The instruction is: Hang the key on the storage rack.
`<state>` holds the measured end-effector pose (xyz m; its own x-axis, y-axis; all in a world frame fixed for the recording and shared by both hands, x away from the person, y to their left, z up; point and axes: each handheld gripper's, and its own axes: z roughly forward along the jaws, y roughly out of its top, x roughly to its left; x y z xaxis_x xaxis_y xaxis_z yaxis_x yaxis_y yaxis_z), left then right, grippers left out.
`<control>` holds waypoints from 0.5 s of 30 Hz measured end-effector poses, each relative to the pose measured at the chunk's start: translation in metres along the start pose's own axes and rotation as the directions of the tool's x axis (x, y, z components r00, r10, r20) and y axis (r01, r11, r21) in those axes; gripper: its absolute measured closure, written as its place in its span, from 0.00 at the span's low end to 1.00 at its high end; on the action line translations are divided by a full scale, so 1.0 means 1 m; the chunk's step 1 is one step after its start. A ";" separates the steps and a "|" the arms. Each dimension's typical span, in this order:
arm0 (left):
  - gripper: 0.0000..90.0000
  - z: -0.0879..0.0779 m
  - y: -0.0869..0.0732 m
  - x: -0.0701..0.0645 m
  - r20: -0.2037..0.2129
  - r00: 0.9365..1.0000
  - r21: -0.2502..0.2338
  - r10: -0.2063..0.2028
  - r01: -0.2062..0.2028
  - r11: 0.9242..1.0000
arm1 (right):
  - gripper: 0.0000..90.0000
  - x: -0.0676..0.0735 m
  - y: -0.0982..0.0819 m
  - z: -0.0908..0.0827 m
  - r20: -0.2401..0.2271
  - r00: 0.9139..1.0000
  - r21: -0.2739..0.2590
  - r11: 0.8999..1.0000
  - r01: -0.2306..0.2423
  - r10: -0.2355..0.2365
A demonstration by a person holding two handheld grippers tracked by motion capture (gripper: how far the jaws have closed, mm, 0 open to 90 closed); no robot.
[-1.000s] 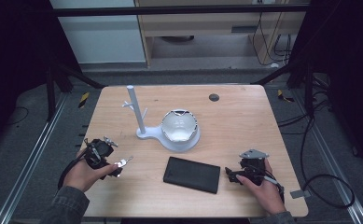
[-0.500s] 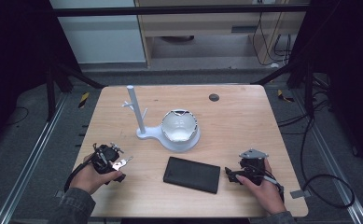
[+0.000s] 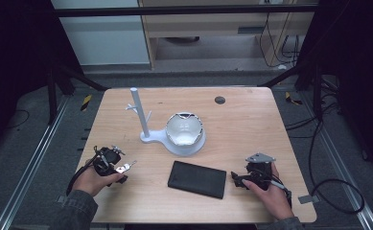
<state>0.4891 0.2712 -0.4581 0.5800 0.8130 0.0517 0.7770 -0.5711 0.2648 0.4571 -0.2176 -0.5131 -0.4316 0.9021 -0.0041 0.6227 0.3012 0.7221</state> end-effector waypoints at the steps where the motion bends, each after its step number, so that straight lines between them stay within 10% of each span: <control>1: 0.33 0.000 0.000 0.000 0.000 1.000 0.000 0.000 0.000 1.000 | 0.00 0.000 0.000 0.000 0.000 1.000 0.000 1.000 0.000 0.000; 15: 0.65 0.007 0.004 0.012 0.049 0.999 0.055 0.018 -0.021 0.998 | 0.00 0.000 0.000 0.000 -0.003 1.000 0.000 1.000 0.000 0.000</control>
<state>0.5010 0.2780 -0.4632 0.6054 0.7959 0.0096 0.7768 -0.5935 0.2105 0.4572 -0.2174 -0.5130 -0.4336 0.9011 -0.0026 0.6224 0.3016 0.7223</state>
